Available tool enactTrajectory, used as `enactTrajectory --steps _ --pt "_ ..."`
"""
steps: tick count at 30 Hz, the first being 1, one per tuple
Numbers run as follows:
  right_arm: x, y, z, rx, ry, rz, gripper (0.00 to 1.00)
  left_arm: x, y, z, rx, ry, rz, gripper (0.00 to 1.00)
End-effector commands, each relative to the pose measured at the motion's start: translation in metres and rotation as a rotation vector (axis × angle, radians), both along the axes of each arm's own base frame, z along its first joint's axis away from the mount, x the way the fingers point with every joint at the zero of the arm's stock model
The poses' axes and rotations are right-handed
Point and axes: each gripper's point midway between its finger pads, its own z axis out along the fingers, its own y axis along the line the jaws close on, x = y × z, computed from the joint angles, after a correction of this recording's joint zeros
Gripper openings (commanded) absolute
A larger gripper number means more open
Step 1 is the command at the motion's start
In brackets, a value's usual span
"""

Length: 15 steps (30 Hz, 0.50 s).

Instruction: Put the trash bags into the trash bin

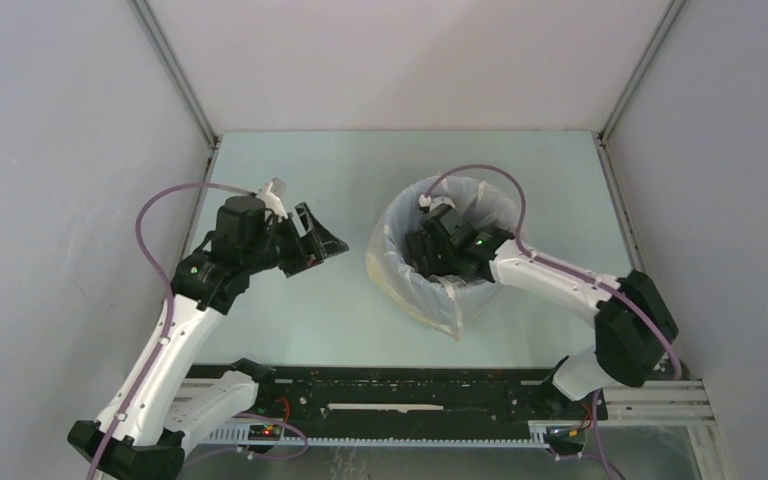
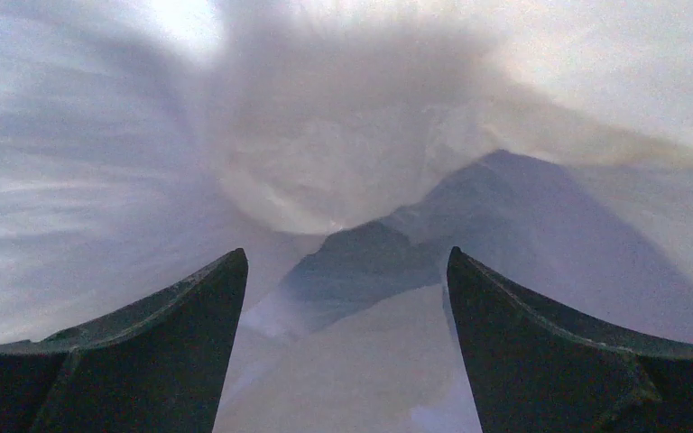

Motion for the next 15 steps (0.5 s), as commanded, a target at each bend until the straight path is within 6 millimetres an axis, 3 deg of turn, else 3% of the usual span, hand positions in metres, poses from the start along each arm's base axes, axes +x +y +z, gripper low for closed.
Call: enactTrajectory --steps 1,5,8,10,15 --pt "0.003 -0.003 0.084 0.087 -0.117 -0.042 0.91 0.006 0.000 0.041 -0.021 -0.102 0.002 0.76" --pt "-0.006 -0.019 0.134 0.113 -0.168 -0.062 0.91 0.012 -0.007 0.073 -0.074 -0.170 -0.013 0.78" --pt "-0.023 -0.032 0.184 0.160 -0.203 -0.050 0.91 0.012 -0.011 0.113 -0.131 -0.268 -0.033 0.82" --pt "-0.040 -0.041 0.229 0.242 -0.258 -0.031 0.99 0.009 -0.010 0.145 -0.160 -0.350 -0.038 0.98" --pt "-0.080 -0.081 0.327 0.412 -0.404 -0.048 1.00 -0.008 0.015 0.238 -0.167 -0.642 0.039 1.00"
